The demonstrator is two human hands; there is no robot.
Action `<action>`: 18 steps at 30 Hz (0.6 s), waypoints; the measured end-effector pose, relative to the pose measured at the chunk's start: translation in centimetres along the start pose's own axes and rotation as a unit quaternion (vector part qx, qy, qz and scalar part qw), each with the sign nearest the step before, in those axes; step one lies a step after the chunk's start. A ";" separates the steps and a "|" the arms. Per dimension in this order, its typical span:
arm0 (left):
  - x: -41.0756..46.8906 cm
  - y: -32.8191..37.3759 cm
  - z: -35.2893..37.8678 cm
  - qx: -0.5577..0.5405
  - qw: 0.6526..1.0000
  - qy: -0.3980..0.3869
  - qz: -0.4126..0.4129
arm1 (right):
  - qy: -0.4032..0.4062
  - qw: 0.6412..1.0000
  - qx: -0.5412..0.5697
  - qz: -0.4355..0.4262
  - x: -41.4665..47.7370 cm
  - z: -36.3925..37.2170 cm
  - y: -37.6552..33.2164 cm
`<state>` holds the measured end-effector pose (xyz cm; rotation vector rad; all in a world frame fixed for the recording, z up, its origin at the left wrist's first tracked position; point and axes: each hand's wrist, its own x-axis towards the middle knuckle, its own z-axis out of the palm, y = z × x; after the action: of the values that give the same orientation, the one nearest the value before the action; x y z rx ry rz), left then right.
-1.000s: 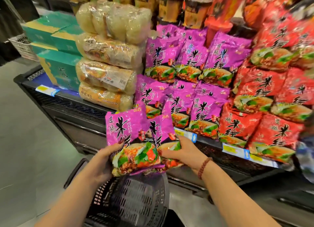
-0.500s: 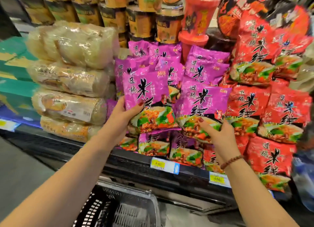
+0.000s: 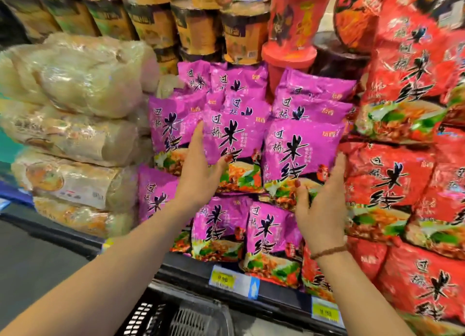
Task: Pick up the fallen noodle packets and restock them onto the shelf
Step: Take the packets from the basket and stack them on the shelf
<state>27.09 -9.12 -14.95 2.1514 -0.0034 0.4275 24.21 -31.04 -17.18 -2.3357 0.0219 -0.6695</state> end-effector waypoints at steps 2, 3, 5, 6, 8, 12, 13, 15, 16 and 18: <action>-0.1 -1.0 0.2 0.101 0.988 0.001 0.118 | 0.058 0.988 -0.093 -0.106 0.0 0.5 -0.1; -0.2 -1.7 0.4 0.174 0.968 -0.010 0.180 | 0.063 0.978 -0.134 -0.147 0.2 0.8 0.2; 0.0 -2.5 0.6 0.287 0.924 -0.044 0.248 | 0.032 0.961 -0.205 -0.185 0.5 1.1 0.2; 0.2 -2.7 0.7 0.318 0.911 -0.064 0.256 | 0.013 0.955 -0.228 -0.190 0.5 1.1 0.0; 0.9 -2.9 0.9 0.352 0.894 -0.079 0.266 | -0.031 0.950 -0.250 -0.184 0.8 1.1 -0.2; 1.9 -3.5 1.6 0.397 0.868 -0.087 0.286 | -0.074 0.939 -0.281 -0.185 1.7 1.9 0.8; 1.9 -3.6 1.7 0.407 0.865 -0.092 0.281 | -0.081 0.936 -0.288 -0.185 1.8 2.2 1.2; 2.0 -3.9 2.1 0.421 0.860 -0.095 0.273 | -0.094 0.932 -0.300 -0.181 1.9 2.8 1.9; 2.0 -4.1 2.2 0.423 0.859 -0.094 0.273 | -0.101 0.931 -0.303 -0.176 2.0 2.9 2.1; 1.9 -4.2 2.2 0.423 0.859 -0.093 0.274 | -0.114 0.931 -0.305 -0.167 2.1 2.8 2.0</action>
<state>30.22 -8.10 -18.83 3.0580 -0.6691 0.6184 27.71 -31.25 -19.24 -3.0501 -0.3245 -0.6050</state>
